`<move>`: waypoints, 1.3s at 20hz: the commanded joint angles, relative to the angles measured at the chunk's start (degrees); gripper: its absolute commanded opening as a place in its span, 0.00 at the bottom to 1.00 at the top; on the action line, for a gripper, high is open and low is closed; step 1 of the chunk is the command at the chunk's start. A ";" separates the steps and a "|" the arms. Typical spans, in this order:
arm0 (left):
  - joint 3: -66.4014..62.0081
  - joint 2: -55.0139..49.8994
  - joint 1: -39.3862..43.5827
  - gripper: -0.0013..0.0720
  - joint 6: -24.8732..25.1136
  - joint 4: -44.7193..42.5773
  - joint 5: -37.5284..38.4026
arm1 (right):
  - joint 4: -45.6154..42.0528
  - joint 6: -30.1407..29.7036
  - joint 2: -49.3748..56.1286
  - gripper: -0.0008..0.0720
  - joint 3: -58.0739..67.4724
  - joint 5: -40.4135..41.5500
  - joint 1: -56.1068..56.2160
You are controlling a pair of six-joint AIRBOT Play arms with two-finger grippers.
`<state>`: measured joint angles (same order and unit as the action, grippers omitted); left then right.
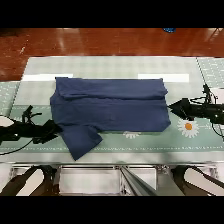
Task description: Fold the shirts.
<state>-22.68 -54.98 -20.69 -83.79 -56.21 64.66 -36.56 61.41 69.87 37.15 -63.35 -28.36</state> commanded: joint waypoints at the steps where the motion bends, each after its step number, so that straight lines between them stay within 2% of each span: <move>1: 4.02 0.50 3.93 0.71 0.57 7.54 -6.91 | 1.55 -0.74 -0.52 0.57 -0.90 -0.46 -0.04; 4: 4.00 -0.46 9.33 0.69 -3.96 9.11 -12.79 | 1.86 -0.76 -0.50 0.57 -0.76 -0.20 -2.12; 5: 3.98 -0.79 10.43 0.45 -5.05 9.18 -13.77 | 0.74 -0.74 -0.50 0.57 -0.76 -0.09 -4.09; 6: 3.91 -0.96 10.93 0.04 -4.79 9.33 -13.68 | -2.14 -0.11 -0.52 0.57 -0.79 -0.81 -6.49; 7: 3.89 -0.90 11.10 0.04 -4.74 9.60 -13.40 | -6.54 1.44 -0.50 0.57 -0.79 -2.34 -8.68; 9: 3.69 -0.90 11.06 0.04 -3.85 9.57 -12.55 | -18.08 9.97 -0.52 0.57 -1.33 -4.26 -10.08; 10: 3.65 -0.90 11.06 0.04 -3.85 9.57 -12.20 | -19.76 12.22 -0.50 0.57 -2.29 -5.18 -9.55; 14: 3.65 -0.90 11.06 0.04 -3.87 9.57 -11.52 | -19.02 12.07 -0.50 0.57 -4.42 -5.46 -1.40; 17: 3.65 -0.90 11.06 0.04 -3.89 9.60 -11.52 | -18.49 11.87 0.94 0.57 -4.35 -1.03 5.11; 19: 3.48 -0.90 11.06 0.04 -2.95 9.55 -11.52 | -14.23 10.84 3.23 0.56 -4.09 0.70 6.88; 20: 3.08 -0.90 11.06 0.04 -2.19 9.57 -11.52 | -10.86 9.81 4.22 0.52 -4.00 1.95 7.26; 21: 2.38 -0.90 11.06 0.04 -2.19 9.66 -11.23 | -7.89 8.57 4.96 0.40 -3.80 2.64 7.45; 23: -0.59 -0.90 10.97 0.04 -0.79 9.70 -9.18 | -3.69 3.58 5.77 0.05 -2.03 1.33 7.45; 26: -8.70 -0.90 10.93 0.04 1.36 9.49 -5.62 | -6.54 2.21 5.73 0.05 4.83 -4.90 7.45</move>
<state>-25.76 -55.86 -9.69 -84.42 -46.63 56.14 -44.42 66.61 75.02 37.34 -63.92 -21.37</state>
